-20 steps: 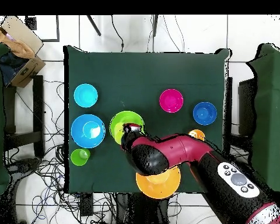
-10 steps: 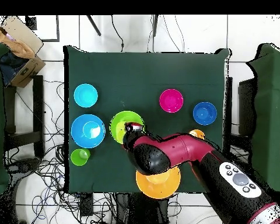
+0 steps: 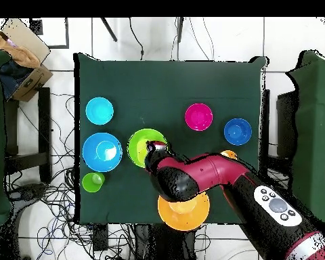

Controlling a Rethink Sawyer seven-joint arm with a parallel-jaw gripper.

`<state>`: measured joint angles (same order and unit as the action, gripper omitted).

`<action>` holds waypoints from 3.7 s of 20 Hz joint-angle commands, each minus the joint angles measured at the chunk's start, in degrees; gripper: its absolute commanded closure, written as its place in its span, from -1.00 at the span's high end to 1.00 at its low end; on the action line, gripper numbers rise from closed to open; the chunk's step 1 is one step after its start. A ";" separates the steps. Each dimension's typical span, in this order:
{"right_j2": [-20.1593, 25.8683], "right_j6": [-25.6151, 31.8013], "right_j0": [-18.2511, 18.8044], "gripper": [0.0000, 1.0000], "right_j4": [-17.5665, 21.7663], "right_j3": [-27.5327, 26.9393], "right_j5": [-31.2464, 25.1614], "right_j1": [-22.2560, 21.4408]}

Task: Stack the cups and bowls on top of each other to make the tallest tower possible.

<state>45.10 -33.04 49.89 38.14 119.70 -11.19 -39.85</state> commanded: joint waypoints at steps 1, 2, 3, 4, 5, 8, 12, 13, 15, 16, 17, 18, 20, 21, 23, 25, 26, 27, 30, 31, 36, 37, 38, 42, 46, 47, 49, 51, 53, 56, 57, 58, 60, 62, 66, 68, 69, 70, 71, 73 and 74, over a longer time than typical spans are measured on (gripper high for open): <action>-5.46 -7.83 -1.86 -1.00 7.07 -5.01 5.23 3.48; -6.22 -8.15 -2.49 -1.00 7.72 -5.63 6.03 4.38; -6.98 -8.46 -3.11 -1.00 8.38 -6.26 6.82 5.28; -7.15 -8.66 -3.13 -1.00 8.63 -6.24 7.48 5.47; -7.52 -8.69 -3.29 -1.00 9.01 -6.57 8.14 6.10; -8.10 -8.66 -3.46 -1.00 9.67 -7.15 9.33 7.36; -8.46 -9.11 -4.16 -1.00 9.05 -6.67 9.53 6.54; -8.75 -9.34 -4.47 -1.00 8.90 -6.53 9.74 6.28; -9.37 -9.70 -5.11 -1.00 8.56 -6.26 10.22 5.81; -9.34 -9.62 -5.21 -1.00 8.31 -6.14 10.14 5.60; -9.64 -9.76 -5.51 -1.00 8.13 -6.03 10.38 5.39; -9.83 -9.90 -5.79 -1.00 7.87 -5.92 10.38 5.11; -9.96 -10.12 -5.98 -1.00 7.36 -5.73 10.17 4.55; -10.14 -10.31 -6.25 -1.00 7.09 -5.68 10.12 4.29; -10.36 -10.58 -6.74 -1.00 6.62 -5.51 9.94 3.72; -10.38 -10.62 -6.89 -1.00 6.40 -5.29 9.81 3.36; -10.51 -10.80 -7.23 -1.00 6.18 -5.27 9.75 3.13; -10.67 -10.94 -7.42 -1.00 6.08 -5.23 9.85 3.00; -10.25 -10.49 -7.02 -1.00 6.15 -5.30 9.42 3.39; -10.04 -9.95 -6.93 1.00 6.43 -5.27 8.92 3.46; -11.22 -10.39 -7.89 1.00 5.76 -5.26 7.82 2.80; -11.32 -10.33 -8.03 1.00 5.90 -5.25 7.97 2.63; -11.24 -10.18 -8.08 1.00 5.91 -5.50 7.94 2.62; -11.21 -10.03 -8.09 1.00 5.94 -5.52 8.17 2.61; -11.78 -10.53 -8.78 1.00 5.48 -5.37 8.04 1.96; -11.37 -10.69 -8.77 1.00 4.72 -4.80 7.20 0.86; -7.21 -9.88 -6.51 1.00 0.56 -2.00 1.91 -3.91; -2.77 -8.43 -4.63 1.00 -5.67 0.87 -4.68 -10.43; -1.04 -7.26 -4.58 1.00 -10.55 2.31 -9.25 -15.97; -0.72 -5.63 -5.70 1.00 -16.45 3.18 -15.02 -22.86; -0.98 -5.02 -6.34 1.00 -18.31 3.19 -17.35 -25.04; -1.67 -4.93 -7.26 1.00 -19.43 2.91 -19.02 -26.52; -2.46 -5.16 -8.14 1.00 -19.58 2.85 -19.48 -27.44; -2.94 -5.16 -8.71 1.00 -19.66 2.70 -19.90 -28.02; -2.98 -3.98 -9.42 1.00 -22.19 1.31 -25.01 -30.09; -3.62 -4.60 -10.17 1.00 -21.69 0.36 -25.55 -29.16; -3.78 -4.83 -10.24 1.00 -21.34 0.29 -25.00 -28.66; -3.67 -4.39 -9.99 1.00 -21.25 0.24 -25.02 -28.48; -3.55 -4.01 -9.75 1.00 -21.44 0.32 -25.13 -28.70; -3.52 -3.44 -9.54 1.00 -21.67 -0.05 -25.79 -28.92; -3.95 -3.79 -9.76 1.00 -20.88 -0.32 -25.27 -28.12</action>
<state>40.38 -33.04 41.52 17.08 119.04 -29.43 -69.55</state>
